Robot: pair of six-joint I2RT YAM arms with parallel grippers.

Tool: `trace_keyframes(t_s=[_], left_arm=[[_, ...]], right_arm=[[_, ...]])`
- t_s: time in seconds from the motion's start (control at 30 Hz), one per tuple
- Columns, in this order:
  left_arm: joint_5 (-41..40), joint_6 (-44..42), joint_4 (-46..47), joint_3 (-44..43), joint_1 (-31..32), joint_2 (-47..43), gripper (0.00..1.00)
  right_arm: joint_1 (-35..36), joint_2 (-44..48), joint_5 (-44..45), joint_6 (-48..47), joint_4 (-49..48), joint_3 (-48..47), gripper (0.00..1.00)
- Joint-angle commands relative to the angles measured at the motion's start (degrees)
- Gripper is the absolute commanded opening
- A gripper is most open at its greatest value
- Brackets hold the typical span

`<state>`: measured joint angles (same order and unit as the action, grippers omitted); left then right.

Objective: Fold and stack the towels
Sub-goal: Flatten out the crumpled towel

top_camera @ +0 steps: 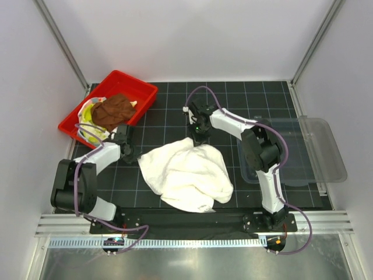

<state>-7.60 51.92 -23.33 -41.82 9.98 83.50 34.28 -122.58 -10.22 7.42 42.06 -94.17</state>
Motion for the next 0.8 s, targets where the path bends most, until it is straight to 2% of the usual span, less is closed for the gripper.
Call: trace_keyframes(t_s=[0.0,0.03,0.07,0.13,0.2,0.23,0.27,0.33,0.4,0.47,0.5,0.53,0.57,0.67,0.77], left_arm=[[5.2,-1.0,4.0,0.2,0.0,4.1,0.21],[6.3,-2.1,4.1,-1.0,0.0,3.7,0.08],[7.2,-2.7,4.0,-1.6,0.1,3.0,0.03],[10.7,-4.9,3.8,-2.9,0.4,-1.2,0.00],[10.6,-6.4,2.2,-3.4,1.8,-5.3,0.00],[9.6,-7.2,1.4,-3.4,2.1,-9.2,0.00],[9.4,-8.3,-0.1,-3.0,2.6,-12.8,0.00],[9.3,-9.1,-2.3,-2.6,2.7,-15.1,0.00],[9.6,-9.6,-4.6,-1.0,2.8,-16.7,0.00],[12.0,-8.5,-4.2,2.4,3.0,-18.8,0.00],[12.7,-8.1,-3.8,3.8,3.2,-19.3,0.00],[13.0,-7.6,-3.6,4.8,3.3,-19.6,0.00],[12.8,-7.2,-3.0,6.6,3.3,-19.7,0.00],[9.7,-7.0,-2.5,7.8,3.2,-18.6,0.00],[6.0,-7.5,-4.4,6.7,3.3,-16.0,0.00]], right_arm=[[0.0,4.6,3.6,-0.9,1.3,-2.8,0.09],[0.1,5.0,5.9,-1.0,2.0,-4.7,0.02],[0.1,5.6,7.0,-0.7,2.8,-5.7,0.01],[0.2,8.6,8.9,0.3,5.5,-7.0,0.01],[1.0,12.0,9.9,1.2,5.7,-4.9,0.01],[1.7,16.7,11.9,1.9,5.7,-3.1,0.01],[2.7,21.4,14.4,3.3,5.1,1.5,0.01],[3.9,23.5,16.7,5.9,4.1,7.2,0.01],[5.3,30.3,19.6,12.0,1.6,17.4,0.01],[9.6,35.8,21.2,18.3,-1.6,27.5,0.01],[11.7,37.1,21.0,19.9,-3.1,30.4,0.06],[17.0,38.5,20.6,21.4,-4.8,35.1,0.11],[19.6,40.3,18.6,22.7,-8.5,36.8,0.24],[28.2,42.2,19.0,23.6,-11.9,39.3,0.38],[28.9,45.1,18.3,23.0,-12.5,38.6,0.47]])
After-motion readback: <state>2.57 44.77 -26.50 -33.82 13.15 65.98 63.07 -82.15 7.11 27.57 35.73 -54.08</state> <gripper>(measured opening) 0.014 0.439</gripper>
